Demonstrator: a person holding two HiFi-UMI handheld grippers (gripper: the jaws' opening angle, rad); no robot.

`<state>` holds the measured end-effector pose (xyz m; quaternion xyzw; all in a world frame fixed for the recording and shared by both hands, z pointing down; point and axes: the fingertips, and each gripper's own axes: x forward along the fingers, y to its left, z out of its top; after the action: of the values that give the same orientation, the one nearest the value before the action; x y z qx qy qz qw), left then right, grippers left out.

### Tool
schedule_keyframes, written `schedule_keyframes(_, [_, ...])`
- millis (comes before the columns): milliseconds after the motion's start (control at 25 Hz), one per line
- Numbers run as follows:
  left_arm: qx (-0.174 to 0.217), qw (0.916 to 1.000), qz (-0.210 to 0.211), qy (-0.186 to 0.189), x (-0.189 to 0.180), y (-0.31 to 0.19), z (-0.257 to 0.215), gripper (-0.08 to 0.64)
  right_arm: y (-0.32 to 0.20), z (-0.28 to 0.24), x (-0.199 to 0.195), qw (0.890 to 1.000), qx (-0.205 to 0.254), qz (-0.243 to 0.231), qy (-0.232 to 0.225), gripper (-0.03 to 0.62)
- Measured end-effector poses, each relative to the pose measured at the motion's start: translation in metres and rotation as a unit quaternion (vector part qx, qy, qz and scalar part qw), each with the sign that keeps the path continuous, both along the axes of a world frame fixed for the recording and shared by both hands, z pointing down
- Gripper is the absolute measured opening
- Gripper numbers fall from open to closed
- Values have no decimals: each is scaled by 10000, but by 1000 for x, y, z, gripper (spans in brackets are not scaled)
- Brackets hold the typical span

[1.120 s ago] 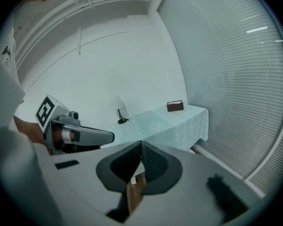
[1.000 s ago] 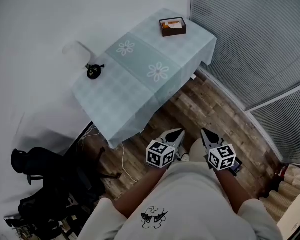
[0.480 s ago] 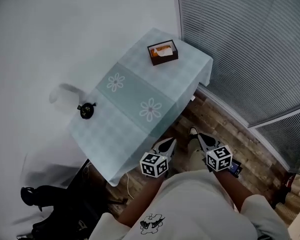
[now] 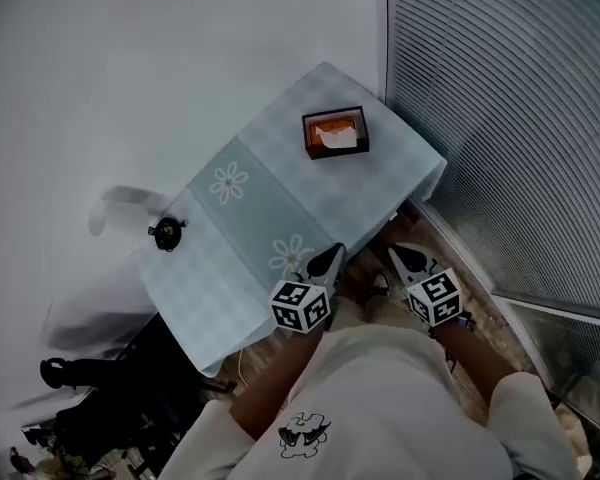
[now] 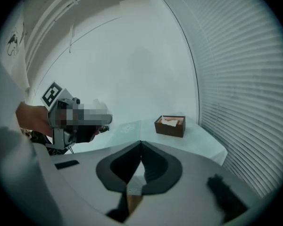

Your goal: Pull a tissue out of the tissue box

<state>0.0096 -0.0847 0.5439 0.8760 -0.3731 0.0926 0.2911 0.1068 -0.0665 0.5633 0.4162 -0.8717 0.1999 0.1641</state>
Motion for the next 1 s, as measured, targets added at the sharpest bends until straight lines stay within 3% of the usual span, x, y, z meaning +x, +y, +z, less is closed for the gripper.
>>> schedule_keyframes(360, [19, 10000, -15, -48, 4, -70, -3, 5, -72, 3, 2, 9998, -138, 133, -17, 12])
schedule_keyframes(680, [-13, 9993, 21, -373, 0, -125, 25, 5, -146, 0, -9, 9999, -30, -13, 163, 12])
schedule_keyframes(1000, [117, 9964, -367, -761, -14, -193, 51, 5, -209, 25, -30, 9978, -1, -384, 545, 12])
